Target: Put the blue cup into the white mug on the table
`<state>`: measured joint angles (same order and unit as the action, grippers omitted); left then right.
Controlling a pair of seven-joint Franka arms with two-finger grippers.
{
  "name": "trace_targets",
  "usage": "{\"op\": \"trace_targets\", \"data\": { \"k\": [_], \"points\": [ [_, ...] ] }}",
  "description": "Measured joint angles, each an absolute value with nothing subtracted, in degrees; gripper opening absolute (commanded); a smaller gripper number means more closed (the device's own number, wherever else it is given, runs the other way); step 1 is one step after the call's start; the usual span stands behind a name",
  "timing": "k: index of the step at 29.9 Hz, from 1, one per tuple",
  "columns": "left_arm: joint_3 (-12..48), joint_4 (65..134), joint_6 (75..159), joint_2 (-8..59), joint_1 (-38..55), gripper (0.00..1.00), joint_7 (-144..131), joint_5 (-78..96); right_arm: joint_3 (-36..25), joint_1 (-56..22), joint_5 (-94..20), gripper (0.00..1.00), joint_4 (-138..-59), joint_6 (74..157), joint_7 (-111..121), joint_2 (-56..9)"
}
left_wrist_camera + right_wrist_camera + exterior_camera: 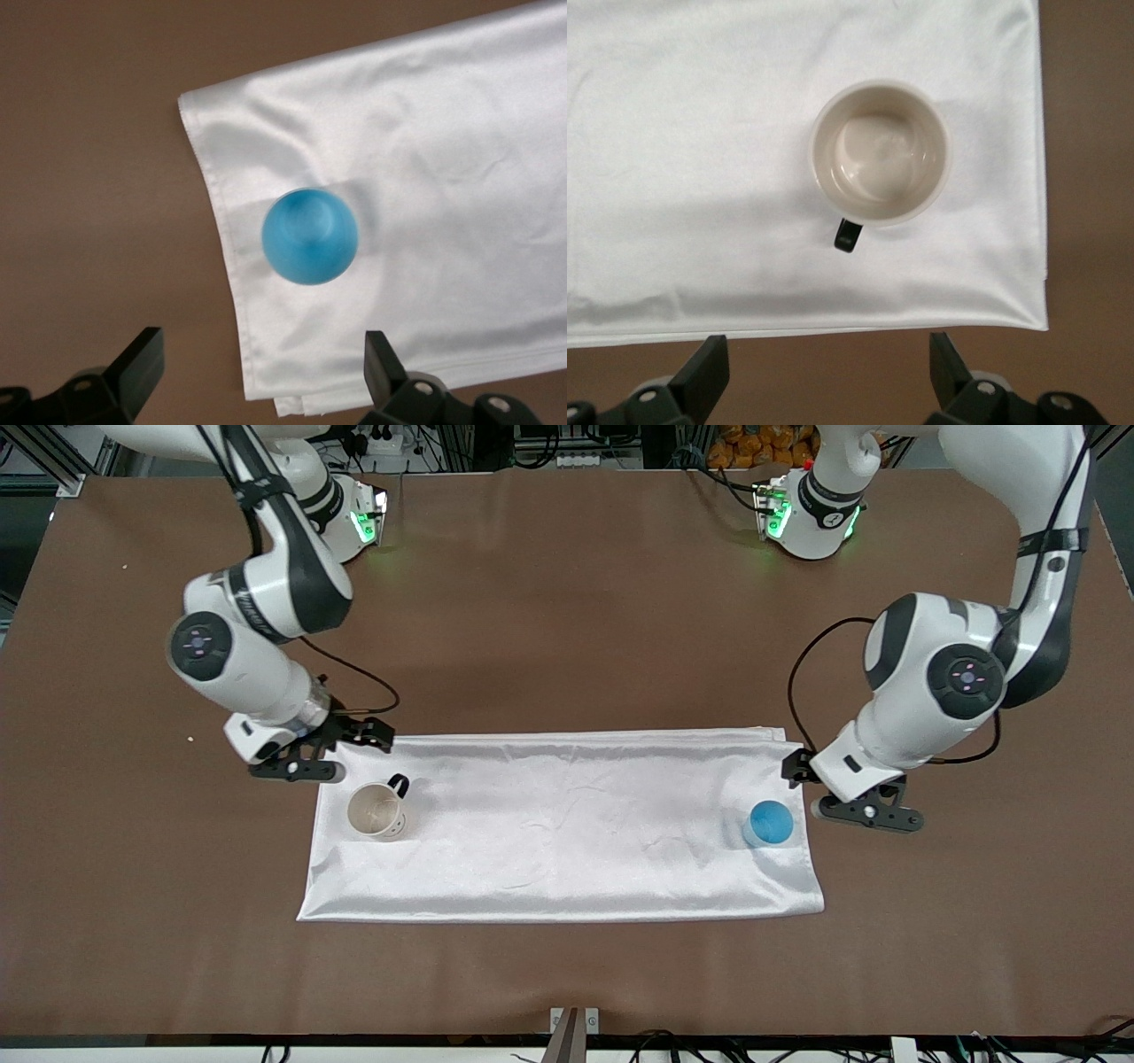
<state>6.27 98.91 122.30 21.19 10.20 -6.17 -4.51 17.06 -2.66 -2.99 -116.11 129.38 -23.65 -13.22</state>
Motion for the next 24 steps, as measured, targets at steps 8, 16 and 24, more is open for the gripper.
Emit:
{"op": "trace_targets", "data": {
  "k": [8, 16, 24],
  "points": [
    [7.2, 98.9, 127.1, 25.1, 10.8, 1.00, -8.1, -5.3, 19.5, -2.9, -2.9, 1.00, -119.2, 132.3, -27.4, -16.1],
    [7.3, 98.9, 131.9, 28.5, 10.8, 1.00, -8.1, -5.3, 19.5, -2.7, 0.1, 1.00, -119.2, 133.1, -27.6, -17.9],
    [7.5, 98.9, 136.8, 31.2, 11.1, 1.00, -8.1, -5.3, 19.4, -1.3, 2.7, 1.00, -119.2, 135.8, -27.7, -20.1]
  ]
}}
